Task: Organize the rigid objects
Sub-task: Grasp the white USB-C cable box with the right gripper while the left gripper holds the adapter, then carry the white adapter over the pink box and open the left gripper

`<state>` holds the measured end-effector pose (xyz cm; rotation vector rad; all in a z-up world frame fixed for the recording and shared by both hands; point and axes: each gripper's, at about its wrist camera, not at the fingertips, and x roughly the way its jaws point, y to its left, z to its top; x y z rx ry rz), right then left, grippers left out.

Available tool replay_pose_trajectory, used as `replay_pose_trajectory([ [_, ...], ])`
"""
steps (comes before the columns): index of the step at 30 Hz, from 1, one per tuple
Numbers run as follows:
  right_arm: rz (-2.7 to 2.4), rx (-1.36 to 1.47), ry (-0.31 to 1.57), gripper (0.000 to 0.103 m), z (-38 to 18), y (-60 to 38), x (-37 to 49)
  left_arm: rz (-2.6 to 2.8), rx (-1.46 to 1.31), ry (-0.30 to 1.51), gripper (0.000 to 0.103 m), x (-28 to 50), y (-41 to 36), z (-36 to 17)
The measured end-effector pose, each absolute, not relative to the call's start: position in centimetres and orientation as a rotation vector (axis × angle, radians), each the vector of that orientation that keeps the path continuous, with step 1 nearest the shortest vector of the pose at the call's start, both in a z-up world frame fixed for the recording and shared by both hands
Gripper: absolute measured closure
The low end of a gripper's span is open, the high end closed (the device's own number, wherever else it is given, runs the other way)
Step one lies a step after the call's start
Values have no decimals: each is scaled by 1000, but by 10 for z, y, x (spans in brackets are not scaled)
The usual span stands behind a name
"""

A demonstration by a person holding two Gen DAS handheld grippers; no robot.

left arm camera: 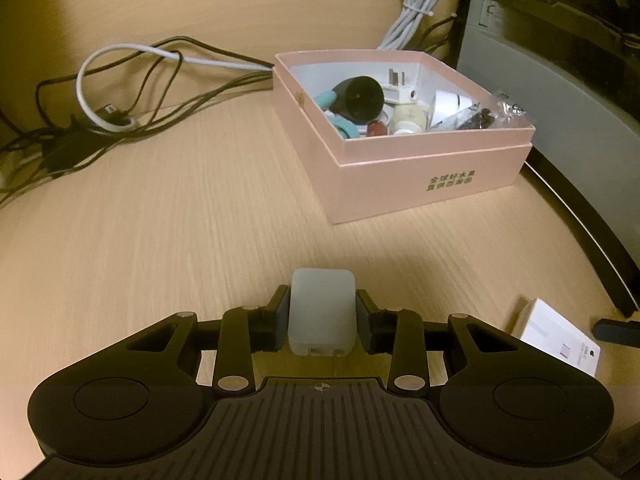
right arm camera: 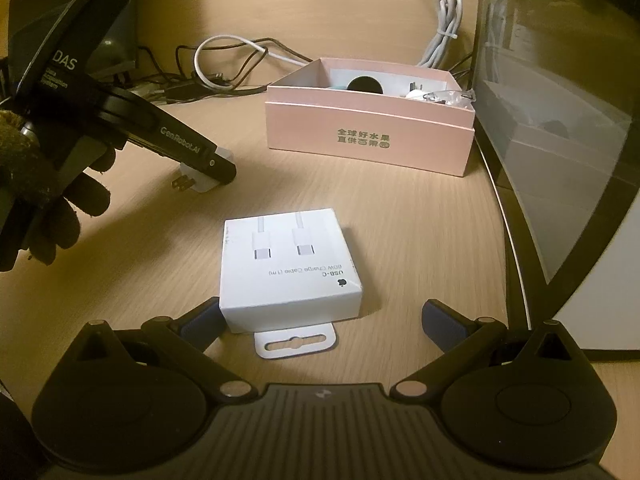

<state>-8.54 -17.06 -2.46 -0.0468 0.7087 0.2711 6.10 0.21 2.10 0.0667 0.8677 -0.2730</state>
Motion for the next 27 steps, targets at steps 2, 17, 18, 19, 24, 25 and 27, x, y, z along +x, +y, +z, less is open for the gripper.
replay_pose_trajectory([
  [2, 290, -42, 726, 3, -22, -169, -81, -276, 62, 873, 65, 61, 3, 21],
  [17, 295, -78, 726, 34, 31, -160, -70, -331, 101, 804, 66, 25, 9, 18],
  [18, 291, -73, 723, 34, 35, -161, -73, -343, 90, 815, 66, 24, 9, 20],
  [19, 288, -71, 722, 34, 39, -162, -77, -358, 67, 825, 66, 24, 12, 23],
  [24, 268, -89, 720, 34, 47, -163, -90, -414, -36, 753, 66, 43, 12, 70],
  [25, 264, -84, 722, 34, 47, -164, -92, -425, -43, 716, 66, 52, 8, 84],
  [27, 260, -75, 718, 34, 50, -165, -92, -436, -39, 642, 66, 72, -2, 113],
])
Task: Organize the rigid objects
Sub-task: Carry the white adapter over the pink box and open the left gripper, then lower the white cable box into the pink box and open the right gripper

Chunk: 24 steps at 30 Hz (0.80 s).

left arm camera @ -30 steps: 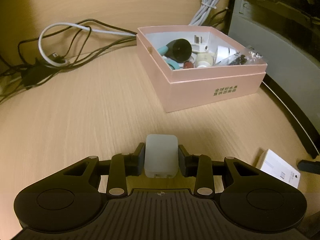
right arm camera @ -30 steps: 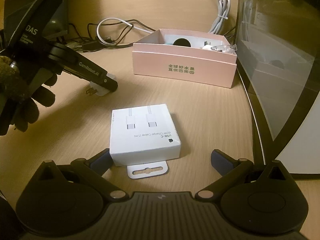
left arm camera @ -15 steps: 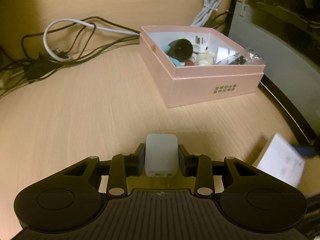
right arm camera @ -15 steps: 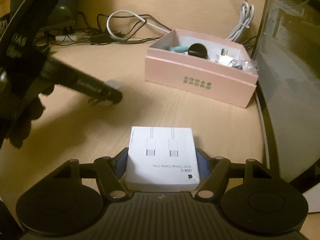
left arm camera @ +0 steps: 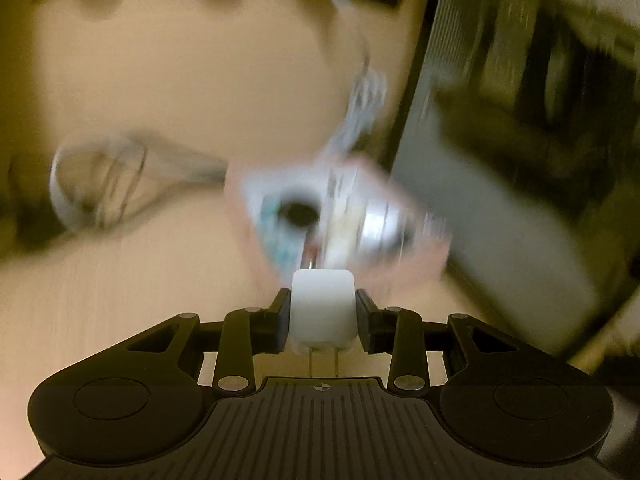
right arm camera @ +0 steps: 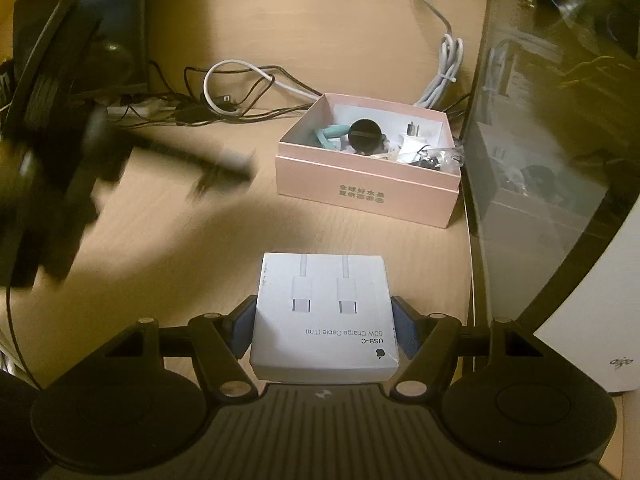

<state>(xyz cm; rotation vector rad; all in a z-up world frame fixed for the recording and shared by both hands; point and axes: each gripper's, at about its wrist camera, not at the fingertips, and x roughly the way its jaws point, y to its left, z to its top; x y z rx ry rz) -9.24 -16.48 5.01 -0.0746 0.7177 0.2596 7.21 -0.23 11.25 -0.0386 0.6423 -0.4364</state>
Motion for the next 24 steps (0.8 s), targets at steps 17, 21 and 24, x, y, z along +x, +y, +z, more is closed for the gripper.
replay_pose_trajectory([
  [17, 156, -91, 738, 34, 48, -164, -75, -433, -136, 658, 66, 117, -7, 121],
  [21, 181, -96, 734, 34, 51, -158, -67, -384, -152, 722, 66, 79, 24, 94],
  [24, 175, -121, 673, 34, 72, -151, -48, -337, -162, 754, 66, 57, 44, 82],
])
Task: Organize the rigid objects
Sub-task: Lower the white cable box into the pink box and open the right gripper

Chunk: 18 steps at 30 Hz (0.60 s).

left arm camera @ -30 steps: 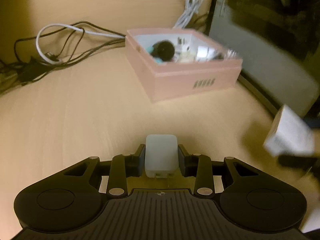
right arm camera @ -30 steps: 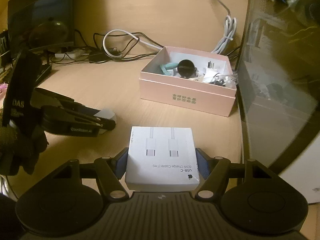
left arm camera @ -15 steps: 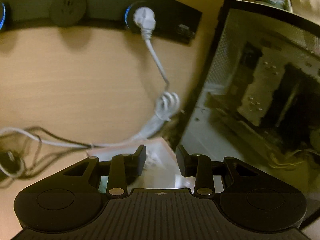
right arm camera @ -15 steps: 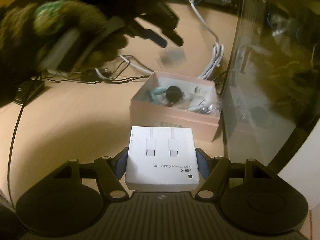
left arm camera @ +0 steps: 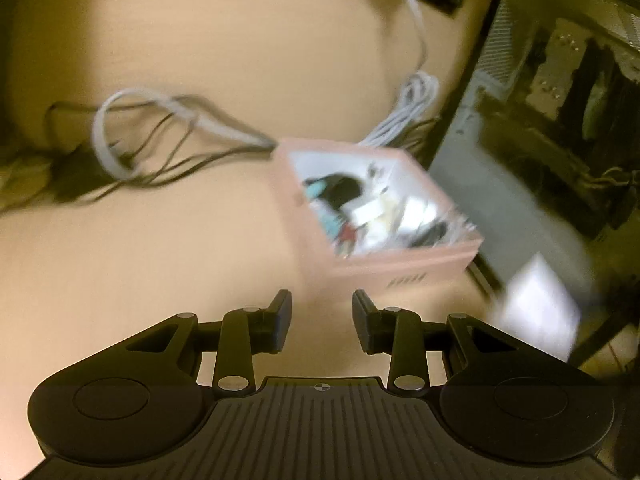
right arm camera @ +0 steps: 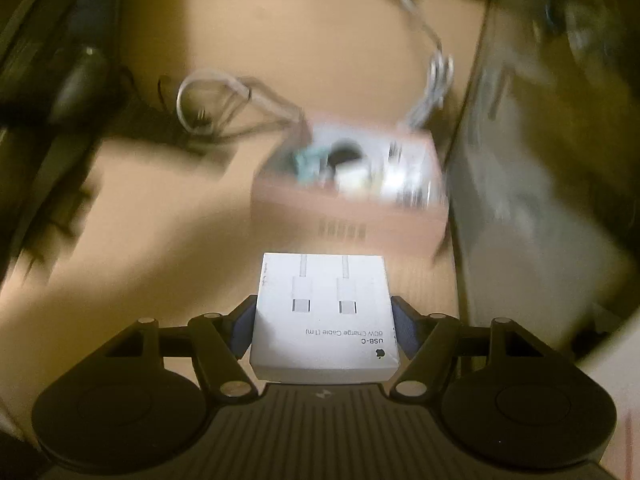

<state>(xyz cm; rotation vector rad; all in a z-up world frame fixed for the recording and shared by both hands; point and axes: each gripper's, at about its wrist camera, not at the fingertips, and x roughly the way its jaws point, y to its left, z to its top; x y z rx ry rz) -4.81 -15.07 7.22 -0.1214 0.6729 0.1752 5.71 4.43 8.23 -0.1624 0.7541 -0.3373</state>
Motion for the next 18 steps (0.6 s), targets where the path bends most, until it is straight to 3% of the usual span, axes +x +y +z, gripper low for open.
replay_pose_trajectory([
  [5, 40, -132, 514, 34, 133, -146, 20, -268, -172, 784, 66, 42, 68, 74],
  [6, 15, -109, 475, 29, 143, -146, 37, -249, -165, 792, 66, 41, 72, 71],
  [7, 0, -103, 459, 16, 146, -146, 51, -239, -156, 798, 66, 39, 76, 68],
  [8, -24, -107, 468, 14, 147, -143, 63, -233, -145, 804, 66, 38, 79, 66],
  [18, -1, -35, 744, 14, 56, -107, 19, -166, 30, 855, 66, 9, 90, 33],
])
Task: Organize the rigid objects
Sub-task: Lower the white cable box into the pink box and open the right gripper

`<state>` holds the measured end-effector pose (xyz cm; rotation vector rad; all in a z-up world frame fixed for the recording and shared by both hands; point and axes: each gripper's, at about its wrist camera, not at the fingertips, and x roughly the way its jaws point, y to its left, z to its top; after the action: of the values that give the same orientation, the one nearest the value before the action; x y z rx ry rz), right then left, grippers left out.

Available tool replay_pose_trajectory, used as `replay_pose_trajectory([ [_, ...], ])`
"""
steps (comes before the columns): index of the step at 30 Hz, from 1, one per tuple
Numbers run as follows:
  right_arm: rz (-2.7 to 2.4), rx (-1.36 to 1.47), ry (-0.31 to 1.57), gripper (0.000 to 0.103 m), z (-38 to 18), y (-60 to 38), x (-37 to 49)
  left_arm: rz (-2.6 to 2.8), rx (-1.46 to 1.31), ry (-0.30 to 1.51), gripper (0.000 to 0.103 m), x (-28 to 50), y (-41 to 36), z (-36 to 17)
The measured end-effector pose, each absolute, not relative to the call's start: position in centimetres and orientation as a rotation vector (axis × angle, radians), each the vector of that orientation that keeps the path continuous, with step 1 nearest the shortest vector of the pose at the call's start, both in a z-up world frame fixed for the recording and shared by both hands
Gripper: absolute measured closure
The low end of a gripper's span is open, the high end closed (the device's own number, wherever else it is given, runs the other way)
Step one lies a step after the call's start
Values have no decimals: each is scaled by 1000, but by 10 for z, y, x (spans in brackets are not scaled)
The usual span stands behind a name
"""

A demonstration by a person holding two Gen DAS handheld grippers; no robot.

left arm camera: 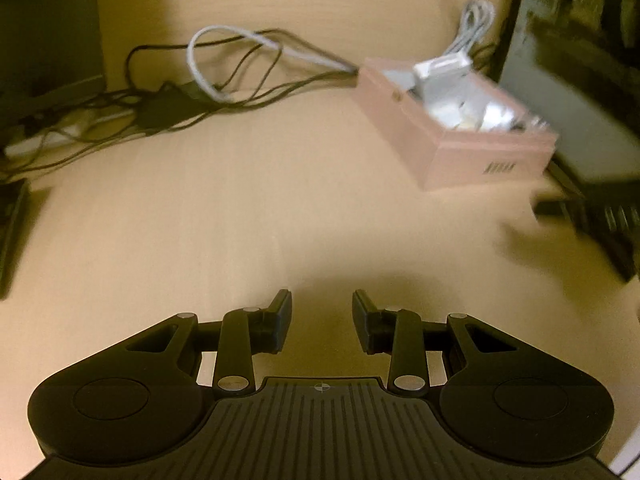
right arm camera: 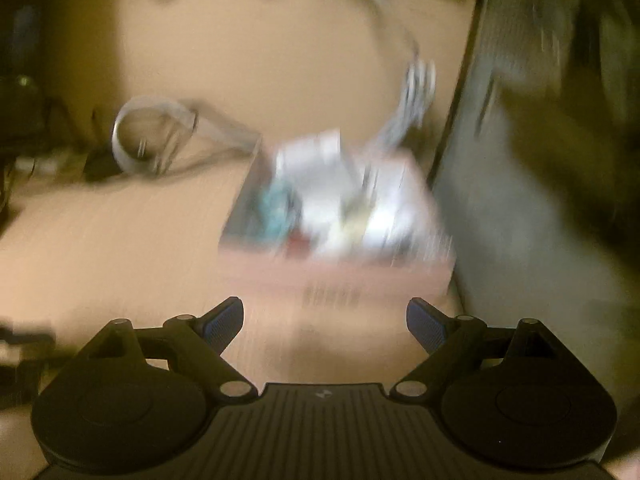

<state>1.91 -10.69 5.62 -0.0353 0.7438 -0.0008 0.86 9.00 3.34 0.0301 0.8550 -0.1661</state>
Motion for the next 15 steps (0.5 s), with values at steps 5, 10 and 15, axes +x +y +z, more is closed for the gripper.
replay_pose_trajectory([
  [5, 13, 3, 891, 14, 10, -110, -3, -77, 41, 846, 66, -1, 71, 22],
  [10, 37, 29, 879, 8, 0, -123, -9, -89, 27, 820, 33, -9, 42, 18],
  [15, 43, 52, 836, 0, -4, -135, -8, -39, 4, 751, 14, -7, 19, 8],
])
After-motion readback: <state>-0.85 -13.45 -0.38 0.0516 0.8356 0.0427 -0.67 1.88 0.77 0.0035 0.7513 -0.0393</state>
